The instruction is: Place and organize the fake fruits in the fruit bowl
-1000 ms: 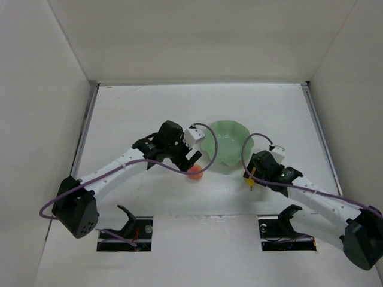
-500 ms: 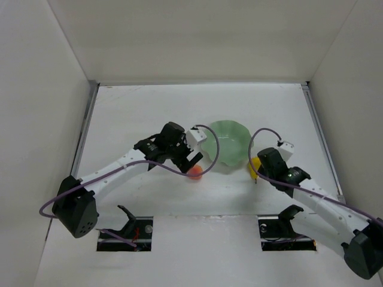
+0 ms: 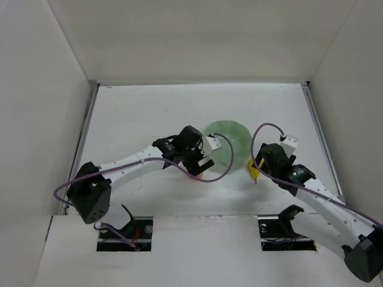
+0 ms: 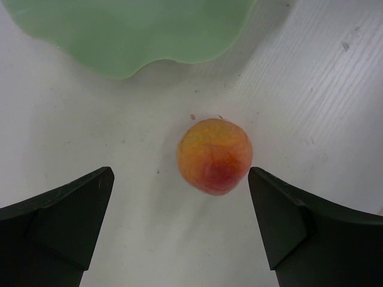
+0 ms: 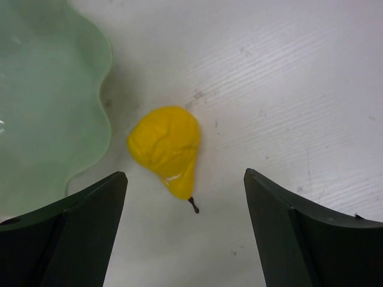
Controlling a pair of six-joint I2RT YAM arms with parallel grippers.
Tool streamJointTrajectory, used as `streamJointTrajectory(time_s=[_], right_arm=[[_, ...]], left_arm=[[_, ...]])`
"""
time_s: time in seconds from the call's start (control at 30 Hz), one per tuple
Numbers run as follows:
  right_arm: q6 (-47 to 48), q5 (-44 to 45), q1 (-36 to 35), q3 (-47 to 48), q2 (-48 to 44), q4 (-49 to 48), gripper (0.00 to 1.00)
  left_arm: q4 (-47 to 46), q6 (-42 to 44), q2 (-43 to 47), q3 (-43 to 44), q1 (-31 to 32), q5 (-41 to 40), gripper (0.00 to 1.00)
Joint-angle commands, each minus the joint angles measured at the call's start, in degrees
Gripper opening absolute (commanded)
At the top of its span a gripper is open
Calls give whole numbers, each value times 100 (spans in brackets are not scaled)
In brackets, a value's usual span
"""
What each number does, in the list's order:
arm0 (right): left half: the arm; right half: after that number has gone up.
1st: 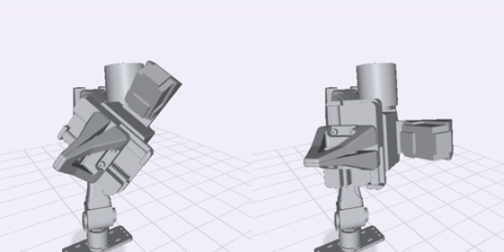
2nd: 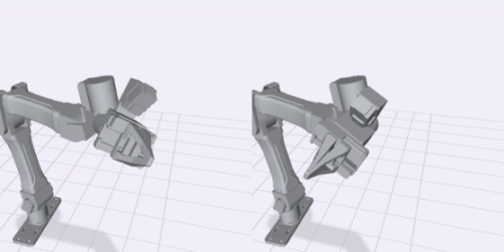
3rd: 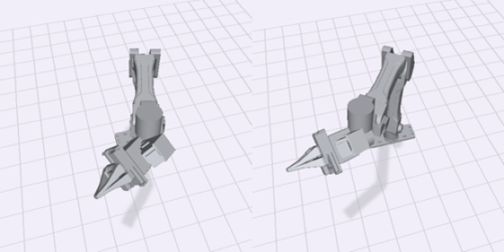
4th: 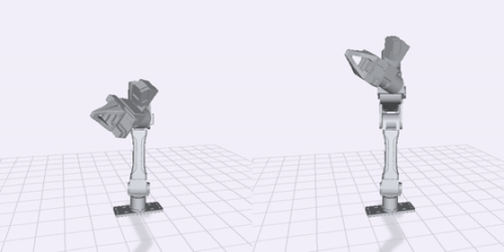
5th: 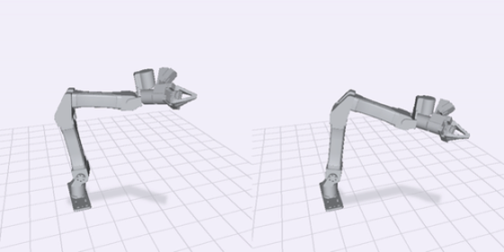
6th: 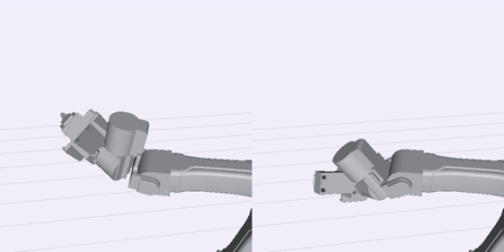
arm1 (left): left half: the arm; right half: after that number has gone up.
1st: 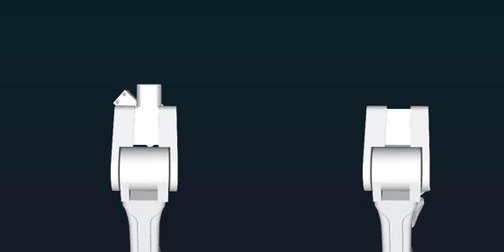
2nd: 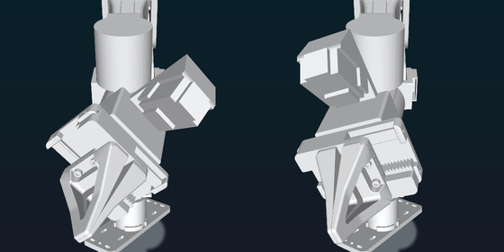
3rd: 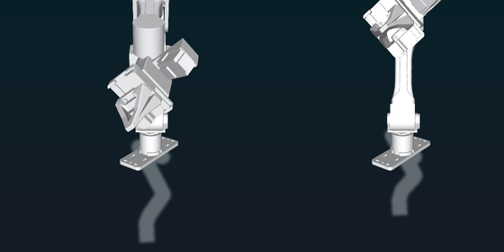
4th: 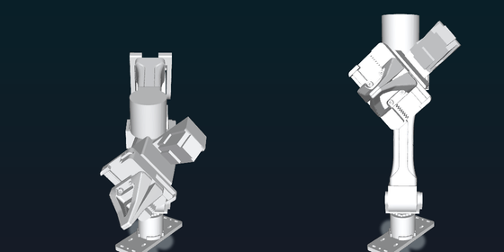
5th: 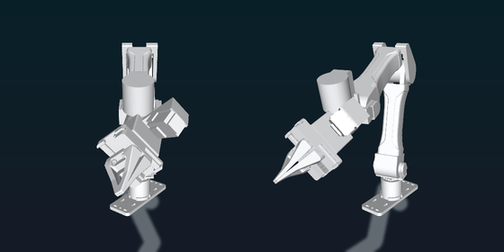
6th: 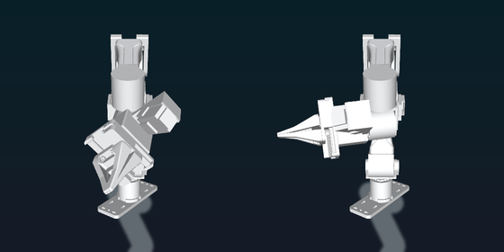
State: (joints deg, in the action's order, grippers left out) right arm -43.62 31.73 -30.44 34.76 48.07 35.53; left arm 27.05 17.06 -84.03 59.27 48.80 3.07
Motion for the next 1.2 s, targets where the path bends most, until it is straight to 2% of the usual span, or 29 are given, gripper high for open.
streamJointTrajectory(time_s=[0.0, 0.4, 0.57, 0.67, 0.83, 0.9, 1.07, 1.17], right_arm=[[-243, -430, -28, -128, 411, -327, 87], [81, -668, 59, -66, 1678, -1223, 92], [186, -659, 376, -110, 1986, -1592, 88], [248, -720, 508, -110, 2153, -1751, 80], [240, -773, 587, -154, 2093, -1760, 43], [239, -721, 675, -224, 1882, -1699, 32], [353, -563, 1298, -269, 969, -1479, 26], [617, -282, 1501, 55, 520, -1260, 23]], left_arm=[[-15, 96, 299, 42, -94, -61, 100], [-94, 96, 484, -187, -402, -61, 100], [-112, 96, 510, -196, -463, -61, 100], [-112, 105, 519, -205, -507, -61, 100], [-112, 105, 519, -205, -534, -96, 100], [-103, 105, 528, -205, -534, -105, 100], [-51, 148, 537, -196, -402, -131, 100], [-24, 184, 510, -135, -130, -245, 100]])
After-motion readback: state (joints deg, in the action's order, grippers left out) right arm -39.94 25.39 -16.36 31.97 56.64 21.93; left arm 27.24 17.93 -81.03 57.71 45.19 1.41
